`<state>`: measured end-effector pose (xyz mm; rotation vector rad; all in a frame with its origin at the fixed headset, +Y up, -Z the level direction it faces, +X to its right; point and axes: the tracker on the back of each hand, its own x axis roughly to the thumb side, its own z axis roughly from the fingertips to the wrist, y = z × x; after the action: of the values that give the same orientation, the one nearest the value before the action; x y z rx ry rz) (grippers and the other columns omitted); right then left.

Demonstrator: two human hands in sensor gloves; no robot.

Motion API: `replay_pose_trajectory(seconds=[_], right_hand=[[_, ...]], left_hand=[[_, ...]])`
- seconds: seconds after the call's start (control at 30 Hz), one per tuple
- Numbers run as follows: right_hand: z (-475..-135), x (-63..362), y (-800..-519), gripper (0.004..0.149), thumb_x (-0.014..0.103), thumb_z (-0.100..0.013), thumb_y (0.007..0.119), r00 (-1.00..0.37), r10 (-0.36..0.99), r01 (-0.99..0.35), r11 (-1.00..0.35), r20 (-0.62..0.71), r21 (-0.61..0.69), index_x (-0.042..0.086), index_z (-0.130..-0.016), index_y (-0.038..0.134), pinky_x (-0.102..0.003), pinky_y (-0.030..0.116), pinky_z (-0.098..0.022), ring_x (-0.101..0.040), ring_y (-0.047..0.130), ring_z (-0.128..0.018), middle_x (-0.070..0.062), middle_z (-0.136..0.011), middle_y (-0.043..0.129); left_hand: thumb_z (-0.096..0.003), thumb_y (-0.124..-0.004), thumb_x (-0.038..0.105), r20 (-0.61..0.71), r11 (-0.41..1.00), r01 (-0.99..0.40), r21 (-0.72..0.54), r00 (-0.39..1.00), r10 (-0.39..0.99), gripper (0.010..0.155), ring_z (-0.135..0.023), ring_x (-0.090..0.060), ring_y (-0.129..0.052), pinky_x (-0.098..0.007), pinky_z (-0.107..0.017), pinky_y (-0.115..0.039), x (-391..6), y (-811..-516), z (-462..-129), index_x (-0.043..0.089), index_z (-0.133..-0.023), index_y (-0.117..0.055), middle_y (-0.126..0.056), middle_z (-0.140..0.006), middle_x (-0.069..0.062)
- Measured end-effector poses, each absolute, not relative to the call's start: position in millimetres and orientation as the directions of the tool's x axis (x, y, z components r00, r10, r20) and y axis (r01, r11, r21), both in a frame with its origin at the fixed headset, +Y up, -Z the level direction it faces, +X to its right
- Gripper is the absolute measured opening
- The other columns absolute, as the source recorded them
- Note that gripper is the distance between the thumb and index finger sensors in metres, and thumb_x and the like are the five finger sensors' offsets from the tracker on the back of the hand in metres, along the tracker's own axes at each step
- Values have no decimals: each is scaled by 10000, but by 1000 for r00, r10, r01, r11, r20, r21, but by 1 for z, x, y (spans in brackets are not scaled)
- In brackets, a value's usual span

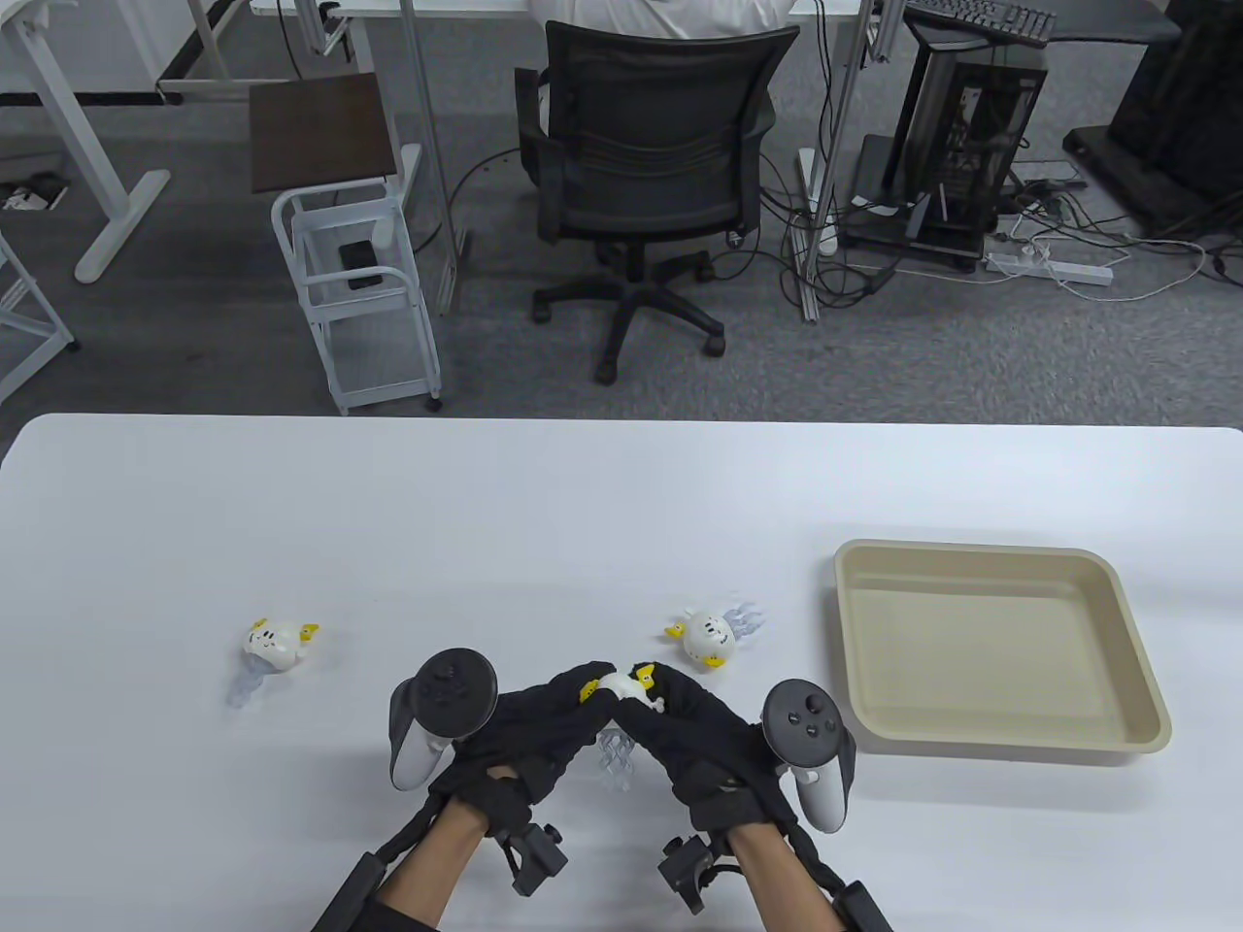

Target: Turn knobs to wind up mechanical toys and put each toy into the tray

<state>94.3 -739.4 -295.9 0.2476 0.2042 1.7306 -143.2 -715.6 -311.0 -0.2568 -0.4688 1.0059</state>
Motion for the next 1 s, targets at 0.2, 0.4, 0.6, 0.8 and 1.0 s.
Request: replay_pose_trajectory(seconds=[0.2,0.4,0.6,0.8,1.0], right_hand=[[-312,115,-727,726,436,-610,873,-224,972,-937,-234,66,260,-65,-1066,611,-470,789,-599,-426,886,-747,-280,-947,776],[-368,179,-645,764,405,-594,879,-539,832,-821,-554,132,137,-51,-1109,546,-483,792,-608,-440,890,-759,-269,-958,791],[-419,264,-633,747,384,-587,884,-829,559,-559,-824,-23,90,-15,-1119,544,-499,763,-648,-449,860,-808,-256,-996,771],[-424,307,-702,748,372,-581,892,-898,401,-436,-863,-180,254,-14,-1118,543,-504,756,-655,-452,853,-816,-255,-997,770],[-421,319,-731,749,372,-577,893,-902,373,-428,-831,-216,354,-3,-1120,539,-513,743,-672,-454,844,-837,-248,-1005,767]], left_hand=[[-561,-527,665,385,846,-396,-357,762,520,864,-1091,-594,-273,-787,-709,-346,-150,-701,-309,167,-1214,-261,-291,-1225,-248],[-525,-486,762,330,914,-95,-395,914,237,976,-910,-607,223,-819,-597,-66,-171,-731,-312,248,-1149,59,150,-1103,-262],[-526,-490,751,278,887,-102,-451,928,248,972,-906,-602,221,-817,-594,-69,-186,-756,-314,230,-1150,44,136,-1102,-270],[-532,-491,741,259,872,-131,-472,925,279,967,-920,-595,204,-813,-600,-71,-187,-758,-317,220,-1151,36,126,-1106,-271],[-532,-487,737,256,870,-130,-477,926,278,961,-933,-594,188,-814,-589,-64,-186,-760,-317,208,-1160,12,104,-1117,-271]])
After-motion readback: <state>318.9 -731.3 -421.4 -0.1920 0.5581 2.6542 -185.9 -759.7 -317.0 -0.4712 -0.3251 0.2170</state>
